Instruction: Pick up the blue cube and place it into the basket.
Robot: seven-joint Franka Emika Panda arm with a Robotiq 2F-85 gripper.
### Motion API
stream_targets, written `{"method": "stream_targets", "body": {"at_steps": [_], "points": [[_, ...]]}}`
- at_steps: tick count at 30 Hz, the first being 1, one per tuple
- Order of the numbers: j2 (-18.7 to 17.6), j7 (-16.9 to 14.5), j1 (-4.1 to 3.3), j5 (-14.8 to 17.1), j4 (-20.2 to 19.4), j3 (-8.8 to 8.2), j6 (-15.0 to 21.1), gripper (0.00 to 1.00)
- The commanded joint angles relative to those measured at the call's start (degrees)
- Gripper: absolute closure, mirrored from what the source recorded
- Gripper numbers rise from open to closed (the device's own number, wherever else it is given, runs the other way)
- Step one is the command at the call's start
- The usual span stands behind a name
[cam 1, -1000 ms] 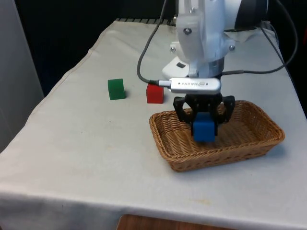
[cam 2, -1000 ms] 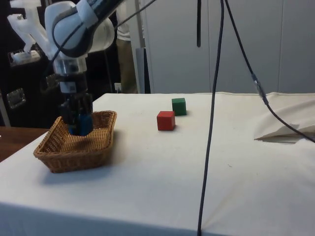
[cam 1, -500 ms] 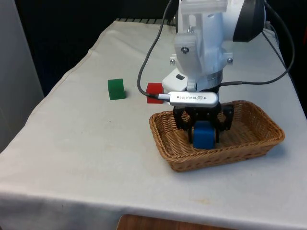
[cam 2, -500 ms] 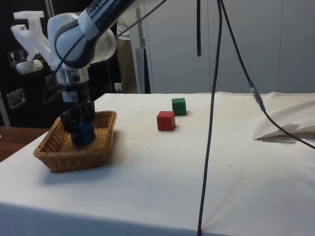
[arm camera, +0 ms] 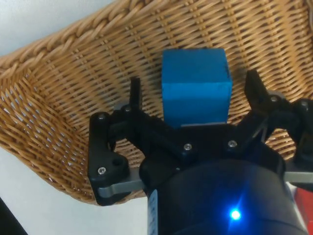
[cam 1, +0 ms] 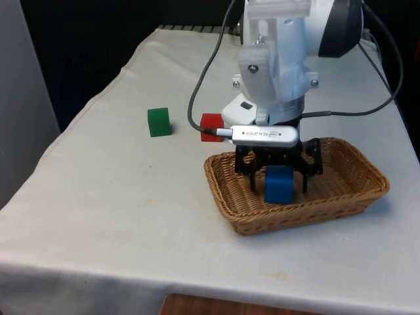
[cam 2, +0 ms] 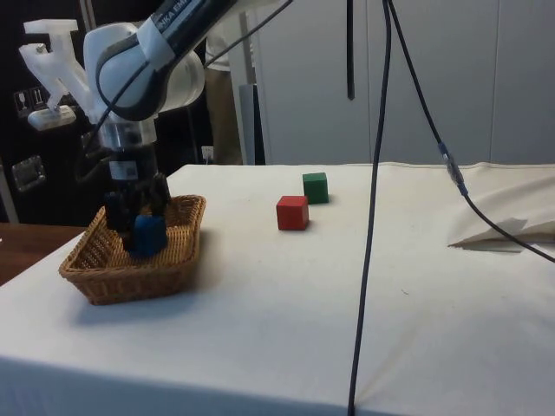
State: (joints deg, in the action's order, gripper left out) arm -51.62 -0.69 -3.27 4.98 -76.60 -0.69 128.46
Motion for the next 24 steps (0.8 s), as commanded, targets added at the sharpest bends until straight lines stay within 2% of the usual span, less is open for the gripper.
{"method": "stream_targets", "body": {"at_steps": [1,9,10,11,17,18,19,24], "points": [[-0.11,0.11,0.0,0.0,0.29,-0.06,-0.34,0.0],[2.18,0.4,-0.29,-0.4,0.74,-0.23,-3.21,0.0],[2.23,0.0,-0.06,-0.23,0.92,-0.06,-3.44,0.0],[2.75,0.46,-0.34,-0.52,0.8,-0.23,-3.84,0.0],[4.81,0.46,-0.63,-0.92,0.86,-0.23,-5.73,0.0],[4.53,0.06,-0.4,-0.69,0.92,0.0,-5.21,0.0],[5.1,0.46,-0.69,-0.97,0.92,-0.23,-6.02,0.0],[6.59,0.4,-0.97,-1.38,0.92,-0.17,-7.39,0.0]]}}
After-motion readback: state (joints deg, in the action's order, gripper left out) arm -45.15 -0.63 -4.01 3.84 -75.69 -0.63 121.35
